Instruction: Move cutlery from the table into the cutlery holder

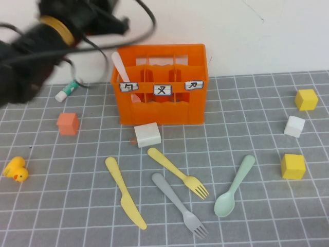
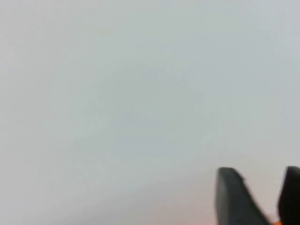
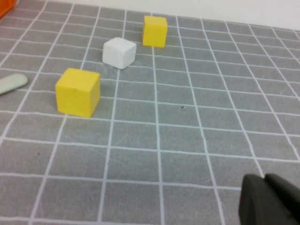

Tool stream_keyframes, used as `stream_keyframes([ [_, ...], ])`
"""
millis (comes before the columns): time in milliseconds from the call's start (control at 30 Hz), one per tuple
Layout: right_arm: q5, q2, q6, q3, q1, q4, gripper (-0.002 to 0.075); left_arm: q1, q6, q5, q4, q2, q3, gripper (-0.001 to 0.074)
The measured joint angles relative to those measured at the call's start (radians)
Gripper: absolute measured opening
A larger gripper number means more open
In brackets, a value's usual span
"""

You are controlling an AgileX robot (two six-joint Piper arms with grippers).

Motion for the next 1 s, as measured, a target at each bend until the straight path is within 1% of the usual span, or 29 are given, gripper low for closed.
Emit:
stream_keyframes([
  [100, 0.0, 0.0, 0.0, 0.0, 0.0, 0.0, -0.0003, 0.0, 0.0, 0.15, 0.019, -0.136, 0.0, 0.0103],
  [167, 0.0, 0.0, 0.0, 0.0, 0.0, 0.0, -0.0003, 0.0, 0.0, 0.252, 0.031, -0.22, 0.0, 0.0052],
  [233, 0.0, 0.0, 0.0, 0.0, 0.0, 0.0, -0.0003, 0.002, 0.0, 0.36, 0.035, -0.305, 0.0, 0.0022],
  [367, 0.0, 0.0, 0.0, 0.0, 0.0, 0.0, -0.0003, 0.002, 0.0, 0.557, 0.035, -0.45, 0.0, 0.0005],
  [467, 0.0, 0.0, 0.0, 0.0, 0.0, 0.0, -0.0003, 0.004, 0.0, 0.649, 0.035, -0.531, 0.0, 0.0001],
  [533, 0.0, 0.0, 0.0, 0.0, 0.0, 0.0, -0.0003, 0.004, 0.0, 0.679, 0.035, -0.563, 0.0, 0.0001],
  [767, 0.0, 0.0, 0.0, 0.0, 0.0, 0.0, -0.0003, 0.004, 0.01, 0.665, 0.061, -0.59, 0.0, 0.0001],
  [867, 0.0, 0.0, 0.0, 0.0, 0.0, 0.0, -0.0003, 0.004, -0.001, 0.626, 0.023, -0.593, 0.005, 0.0001],
  [1000, 0.0, 0.0, 0.0, 0.0, 0.0, 0.0, -0.0003, 0.004, -0.015, 0.595, -0.035, -0.7, 0.111, 0.0],
])
